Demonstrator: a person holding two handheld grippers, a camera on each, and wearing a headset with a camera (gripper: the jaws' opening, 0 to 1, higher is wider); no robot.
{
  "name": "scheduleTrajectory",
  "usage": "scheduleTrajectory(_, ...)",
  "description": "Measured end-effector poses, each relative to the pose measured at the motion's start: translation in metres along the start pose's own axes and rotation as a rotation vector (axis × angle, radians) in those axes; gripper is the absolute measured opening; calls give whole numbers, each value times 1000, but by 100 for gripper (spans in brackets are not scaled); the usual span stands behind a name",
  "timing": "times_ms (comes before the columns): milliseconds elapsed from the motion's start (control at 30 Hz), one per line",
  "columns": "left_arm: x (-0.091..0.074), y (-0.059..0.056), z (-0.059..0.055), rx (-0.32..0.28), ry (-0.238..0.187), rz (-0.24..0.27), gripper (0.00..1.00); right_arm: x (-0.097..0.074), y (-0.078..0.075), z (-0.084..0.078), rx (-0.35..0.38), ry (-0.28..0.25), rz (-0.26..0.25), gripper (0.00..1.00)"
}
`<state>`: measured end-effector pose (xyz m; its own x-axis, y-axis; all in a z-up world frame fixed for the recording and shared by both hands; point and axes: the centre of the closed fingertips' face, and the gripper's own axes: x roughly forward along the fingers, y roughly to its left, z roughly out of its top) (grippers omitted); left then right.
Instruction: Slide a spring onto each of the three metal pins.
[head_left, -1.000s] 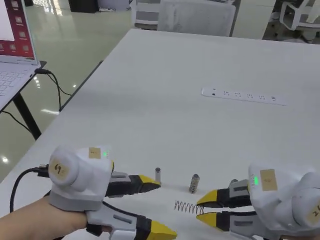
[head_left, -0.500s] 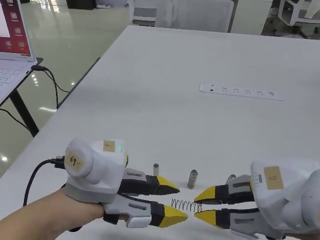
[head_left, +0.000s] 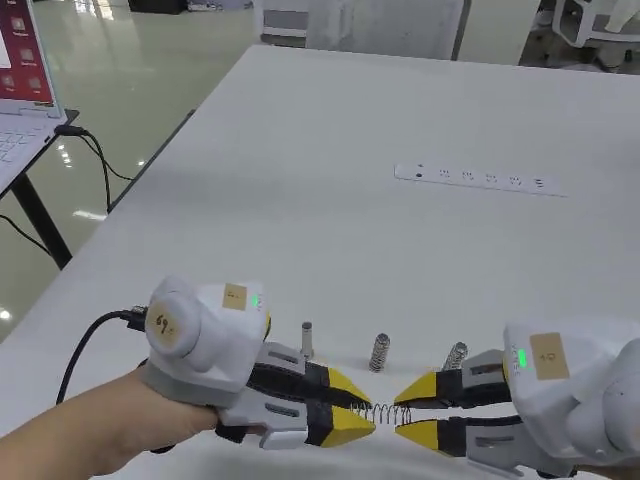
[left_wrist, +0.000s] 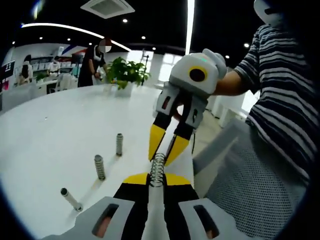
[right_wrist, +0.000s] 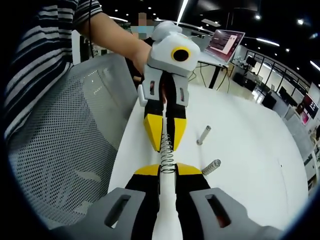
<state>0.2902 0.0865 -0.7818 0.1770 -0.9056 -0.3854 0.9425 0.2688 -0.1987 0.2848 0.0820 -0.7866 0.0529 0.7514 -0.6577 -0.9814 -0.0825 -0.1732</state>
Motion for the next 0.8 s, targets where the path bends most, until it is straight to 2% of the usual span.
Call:
scheduleTrajectory(367,2,-3,1,7,14,-33,2,-2,1,-9,100,-11,-12,10)
scheduleTrajectory(733,2,-5,-2,8,34,-47,2,-2,5,-7,106,-19,-2,7)
scheduleTrajectory(800,2,-5,-2,4,36,-43,2,-4,4,-4,88,-19,-6,7)
